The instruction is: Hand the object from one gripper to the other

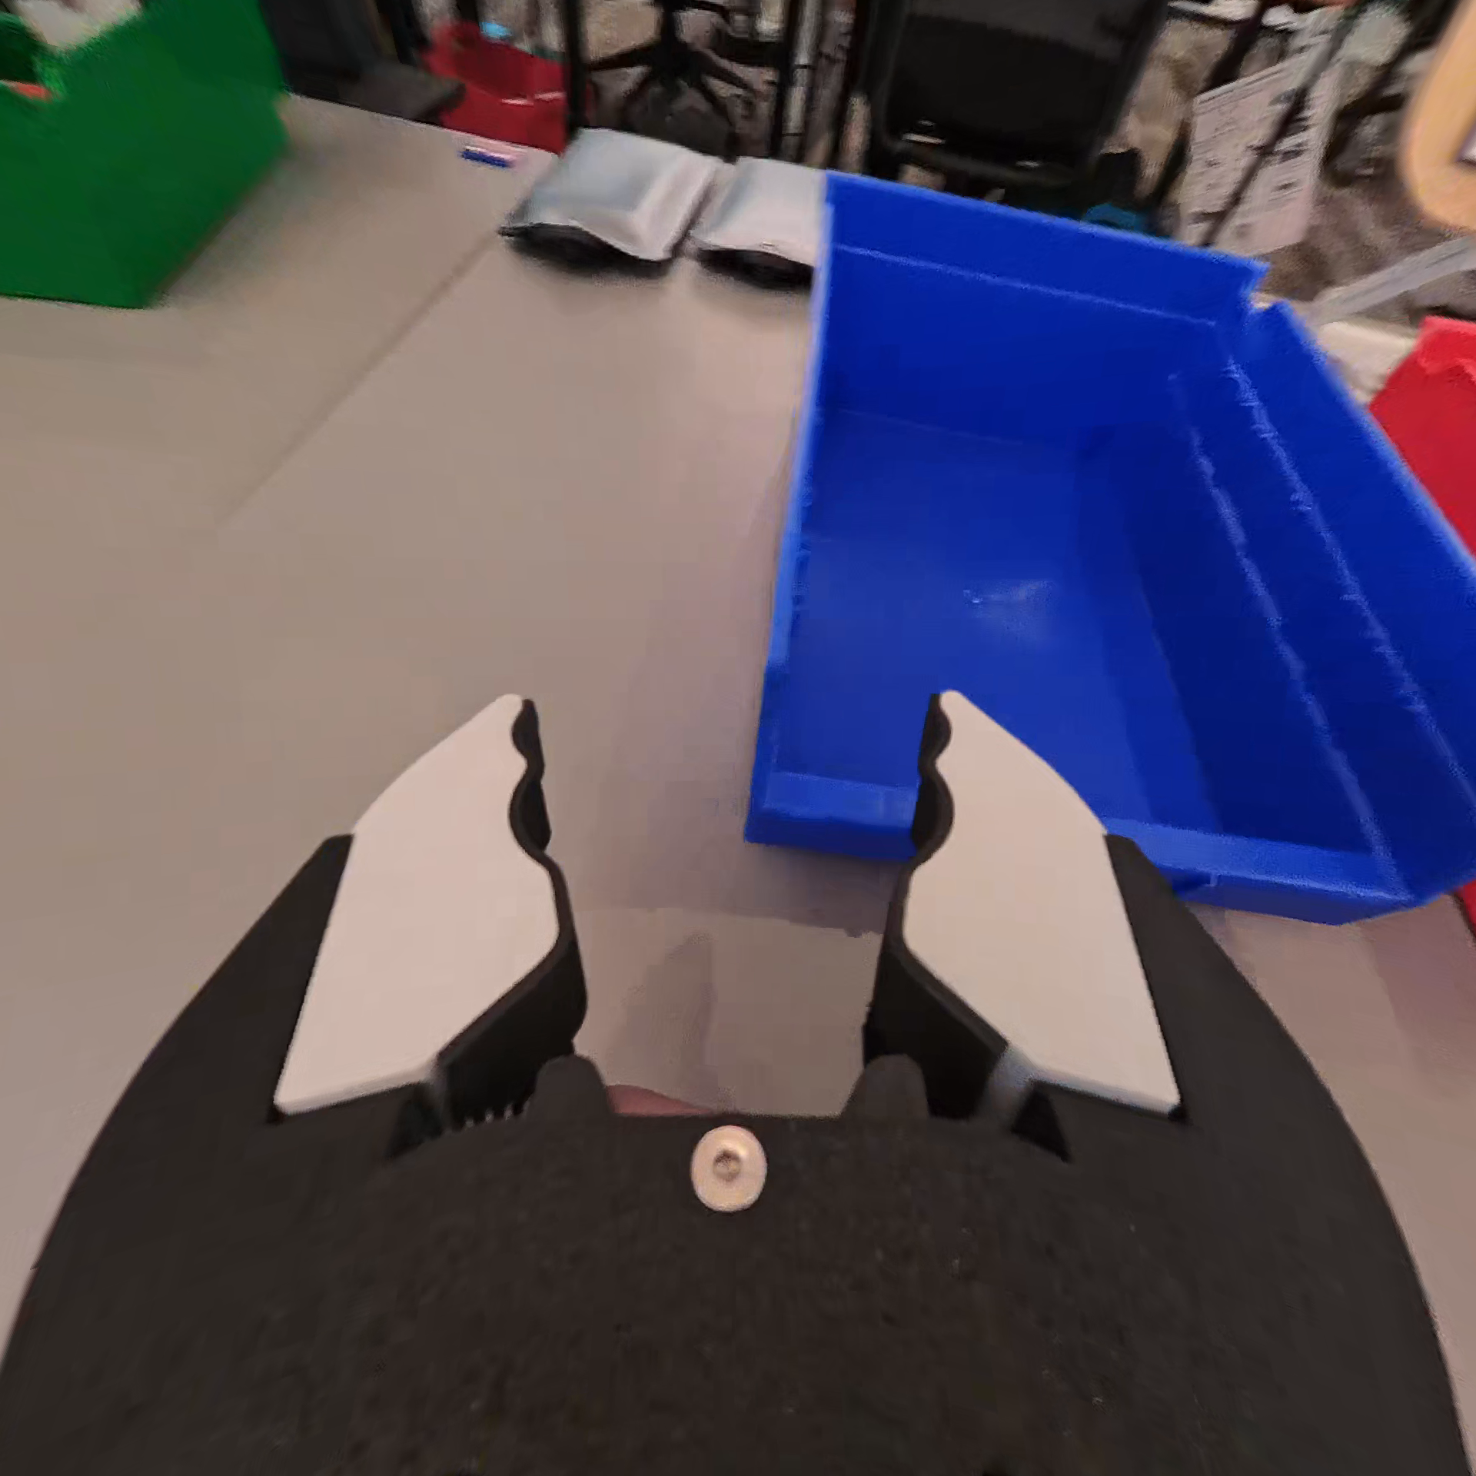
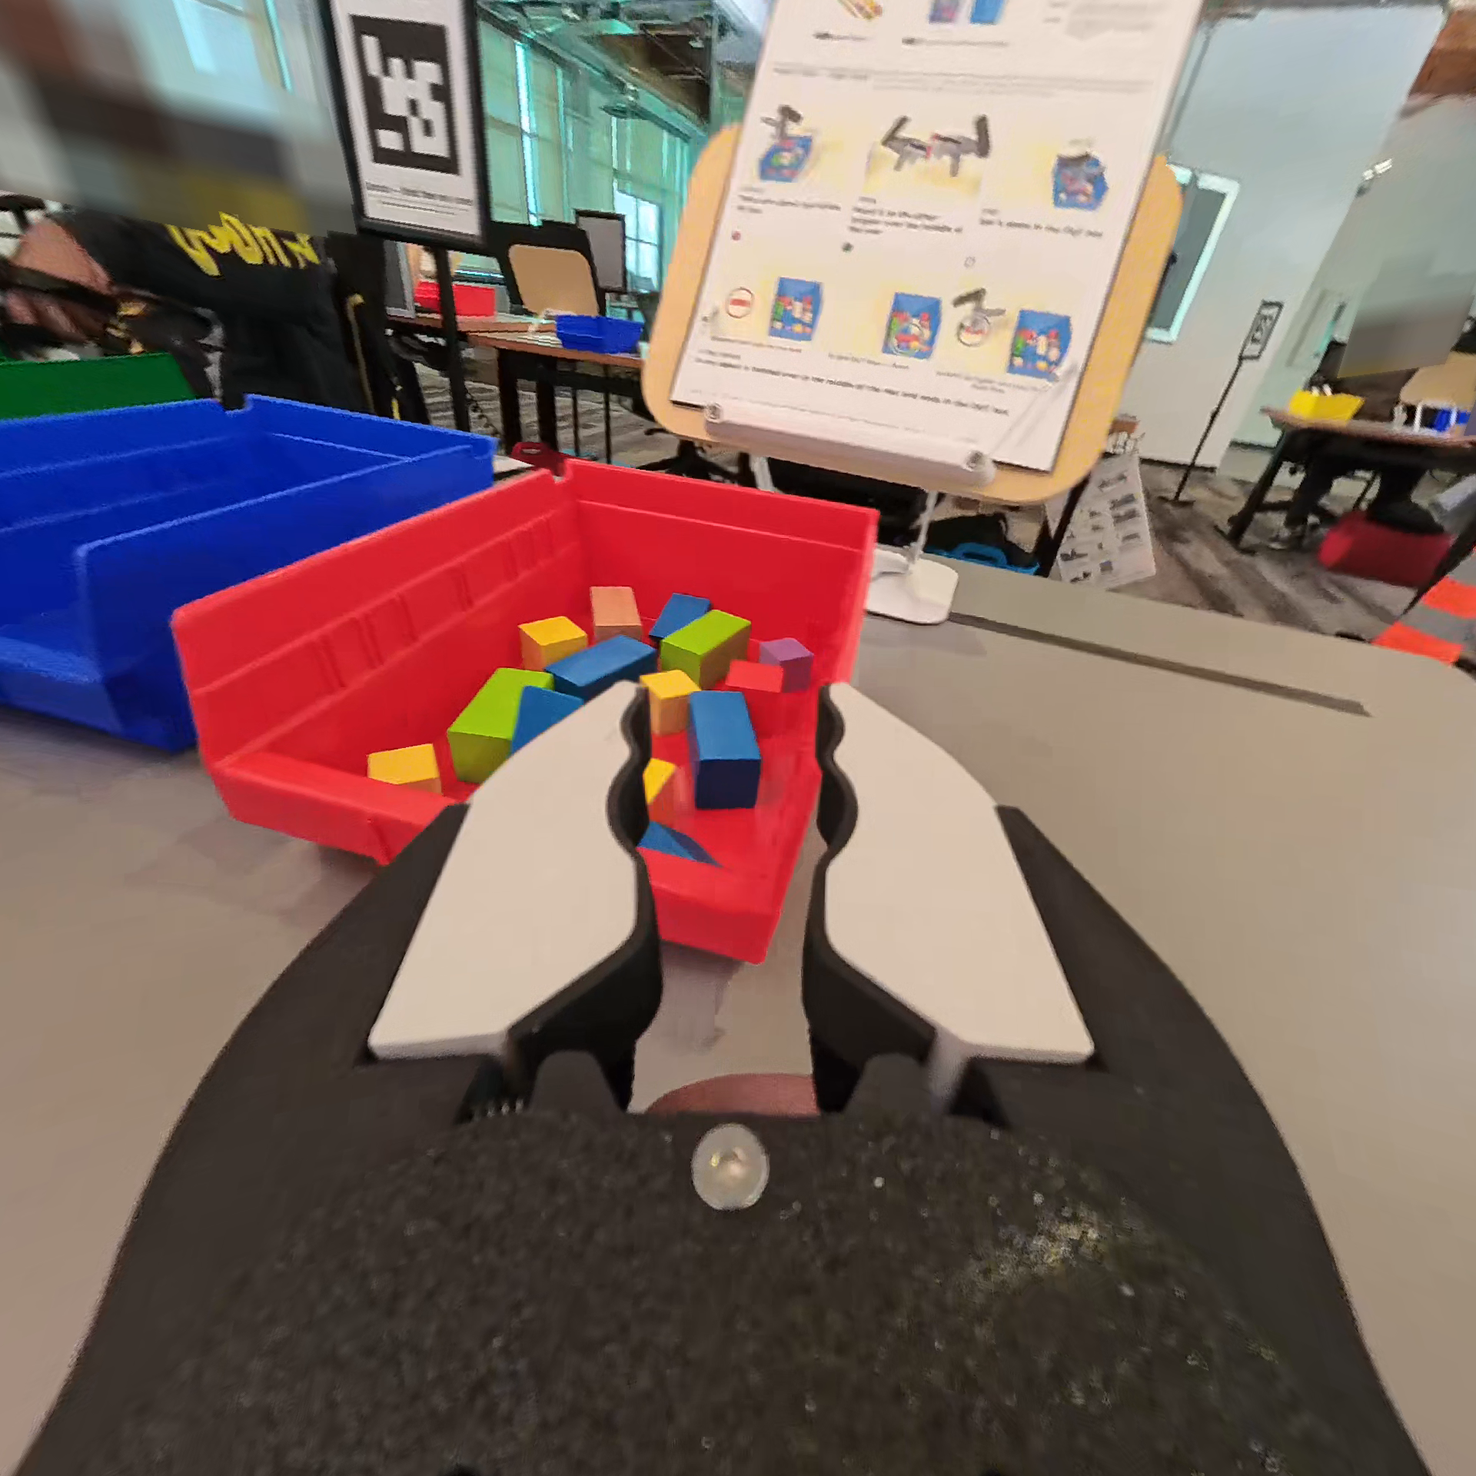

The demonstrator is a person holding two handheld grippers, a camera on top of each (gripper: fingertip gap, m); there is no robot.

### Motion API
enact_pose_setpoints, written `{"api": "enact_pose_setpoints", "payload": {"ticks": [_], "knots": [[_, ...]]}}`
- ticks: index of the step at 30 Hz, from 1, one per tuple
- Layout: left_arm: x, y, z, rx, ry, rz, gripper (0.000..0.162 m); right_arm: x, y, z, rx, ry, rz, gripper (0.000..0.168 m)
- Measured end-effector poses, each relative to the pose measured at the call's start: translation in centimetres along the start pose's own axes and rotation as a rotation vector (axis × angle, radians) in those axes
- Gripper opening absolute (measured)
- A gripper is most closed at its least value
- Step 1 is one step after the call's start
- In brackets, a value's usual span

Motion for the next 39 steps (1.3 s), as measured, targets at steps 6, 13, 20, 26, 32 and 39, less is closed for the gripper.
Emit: {"api": "enact_pose_setpoints", "payload": {"ticks": [6,13,20,26,32,39], "knots": [[0.7,4.3,-1.0,-0.087,-0.011,-0.163,0.037,-3.7,-0.7,0.3,0.015,-0.042,0.122,0.039],[1.2,0.2,-2.4,-0.141,0.031,0.012,0.002,-12.3,-1.7,0.1,-0.097,-0.017,0.348,0.045],[2.5,-6.7,-5.0,-0.123,0.04,0.083,0.002,-21.6,1.9,-0.2,-0.228,0.016,0.316,0.065],[2.0,-9.3,-6.2,-0.089,0.016,0.062,0.002,-24.1,4.4,-1.2,-0.318,0.092,0.258,0.04],[2.3,-10.2,-5.8,-0.064,0.052,0.08,0.003,-23.9,4.7,-0.3,-0.348,0.121,0.196,0.004],[4.8,-13.2,-1.7,0.173,0.111,0.033,0.003,-21.7,3.3,6.6,-0.12,0.027,0.152,0.004]]}}
Point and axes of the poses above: each gripper's, where its closed fingertips meet, y out along the fingers, z out of its top, x = y × z across the jaws, the point moved 10 cm from there along -y, back along the fingers, and after that the axes turned 7 degrees about x, right-handed, at the moved point
